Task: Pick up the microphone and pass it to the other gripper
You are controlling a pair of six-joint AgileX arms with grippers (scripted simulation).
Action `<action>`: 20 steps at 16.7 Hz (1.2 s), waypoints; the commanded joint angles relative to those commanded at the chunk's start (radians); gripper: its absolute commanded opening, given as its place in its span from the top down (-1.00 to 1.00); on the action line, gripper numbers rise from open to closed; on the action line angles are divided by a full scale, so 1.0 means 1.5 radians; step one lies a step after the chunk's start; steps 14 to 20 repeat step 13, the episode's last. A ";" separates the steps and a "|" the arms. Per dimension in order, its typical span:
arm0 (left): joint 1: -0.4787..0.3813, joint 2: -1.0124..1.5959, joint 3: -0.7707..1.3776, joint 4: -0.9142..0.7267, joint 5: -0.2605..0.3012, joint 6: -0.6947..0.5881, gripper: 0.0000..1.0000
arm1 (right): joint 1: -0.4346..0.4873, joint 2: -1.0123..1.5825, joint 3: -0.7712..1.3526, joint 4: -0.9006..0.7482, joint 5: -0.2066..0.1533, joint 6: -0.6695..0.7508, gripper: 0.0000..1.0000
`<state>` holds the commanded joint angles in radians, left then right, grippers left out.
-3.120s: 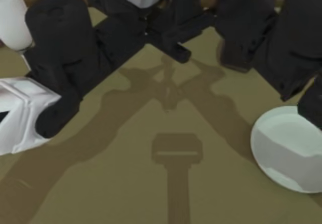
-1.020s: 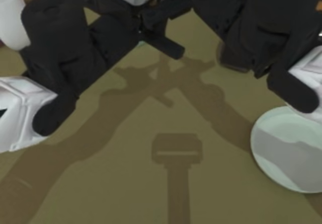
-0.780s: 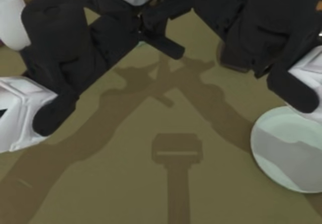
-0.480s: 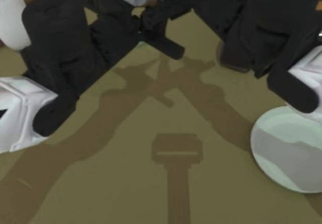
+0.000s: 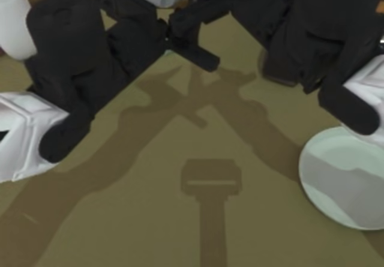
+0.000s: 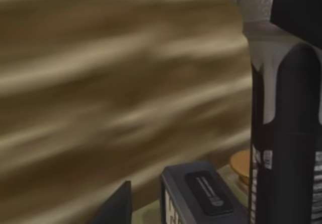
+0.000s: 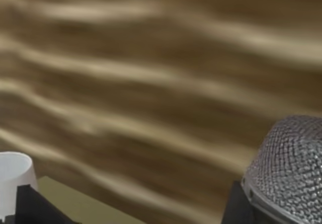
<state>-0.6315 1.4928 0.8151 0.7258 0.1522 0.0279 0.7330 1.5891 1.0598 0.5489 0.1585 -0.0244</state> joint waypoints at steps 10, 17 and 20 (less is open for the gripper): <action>0.058 -0.153 -0.131 -0.036 -0.009 0.008 -1.00 | -0.057 -0.081 -0.054 -0.001 -0.054 -0.003 1.00; 0.065 -0.191 -0.163 -0.044 -0.004 0.007 -1.00 | -0.072 -0.098 -0.070 -0.002 -0.070 -0.002 1.00; 0.065 -0.191 -0.163 -0.044 -0.004 0.007 -1.00 | -0.072 -0.098 -0.070 -0.002 -0.070 -0.002 1.00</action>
